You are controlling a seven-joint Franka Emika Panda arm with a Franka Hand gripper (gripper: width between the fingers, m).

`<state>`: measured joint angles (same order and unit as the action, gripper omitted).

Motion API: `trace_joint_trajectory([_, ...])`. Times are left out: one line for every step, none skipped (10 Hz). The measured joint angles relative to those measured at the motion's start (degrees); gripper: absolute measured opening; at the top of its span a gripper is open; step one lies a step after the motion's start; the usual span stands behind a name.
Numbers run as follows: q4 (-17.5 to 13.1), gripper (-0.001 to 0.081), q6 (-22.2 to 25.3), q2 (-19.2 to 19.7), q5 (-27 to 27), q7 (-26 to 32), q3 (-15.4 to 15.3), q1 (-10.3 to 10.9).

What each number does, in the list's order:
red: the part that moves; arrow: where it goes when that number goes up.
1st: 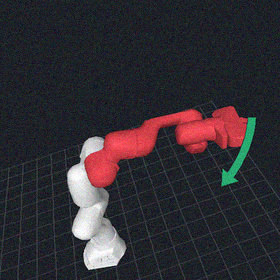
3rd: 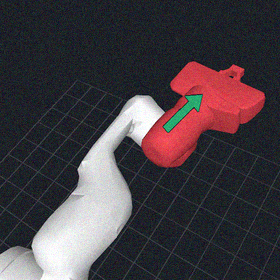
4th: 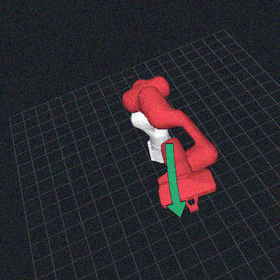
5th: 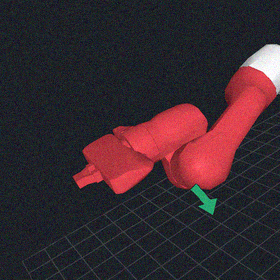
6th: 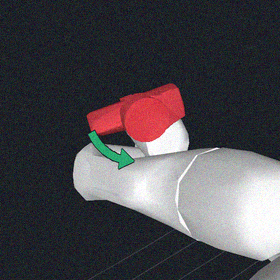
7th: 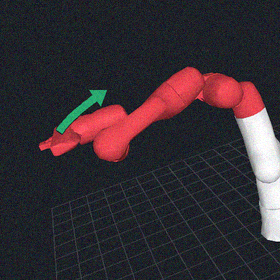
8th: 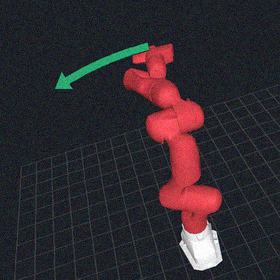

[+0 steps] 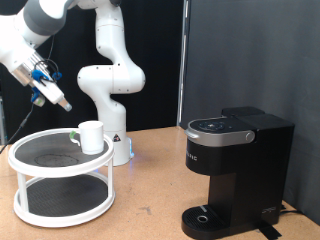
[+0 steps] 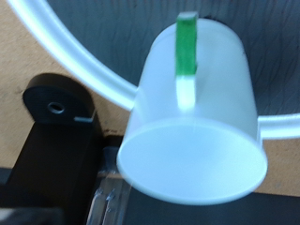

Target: Make a cup of coffee with the keurig machine

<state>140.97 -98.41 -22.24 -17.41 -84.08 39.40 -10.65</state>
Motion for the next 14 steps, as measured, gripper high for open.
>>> trace_joint_trajectory([1.24, 0.0429, -1.57, 0.74, 0.21, 0.83, 0.0, 0.01])
trace_joint_trajectory([2.46, 0.0612, -3.05, 1.37, 0.25, 1.81, -0.01, 0.05])
trace_joint_trajectory([3.69, 0.0701, -4.52, 1.74, 0.25, 2.54, -0.04, 0.09])
trace_joint_trajectory([4.84, 0.0701, -5.86, 2.0, 0.25, 2.97, -0.1, 0.09])
trace_joint_trajectory([5.82, 0.0728, -6.95, 2.33, 0.25, 3.25, -0.18, 0.1])
trace_joint_trajectory([6.79, 0.0728, -8.18, 2.61, 0.25, 3.6, -0.24, 0.11])
trace_joint_trajectory([7.68, 0.0734, -9.24, 2.83, 0.25, 3.77, -0.26, 0.11])
trace_joint_trajectory([8.54, 0.0734, -10.38, 2.96, 0.25, 3.79, -0.27, 0.12])
trace_joint_trajectory([9.26, 0.0734, -11.1, 2.97, 0.25, 3.83, -0.27, 0.12])
trace_joint_trajectory([9.86, 0.0734, -11.65, 2.97, 0.25, 4.04, -0.27, 0.12])
trace_joint_trajectory([10.34, 0.0734, -11.98, 2.97, 0.24, 4.4, -0.27, 0.12])
trace_joint_trajectory([10.7, 0.0734, -12.15, 2.96, 0.21, 4.81, -0.27, 0.12])
trace_joint_trajectory([10.97, 0.061, -12.3, 2.94, 0.18, 5.09, -0.27, 0.12])
trace_joint_trajectory([11.13, 0.047, -12.35, 2.88, 0.17, 5.22, -0.27, 0.12])
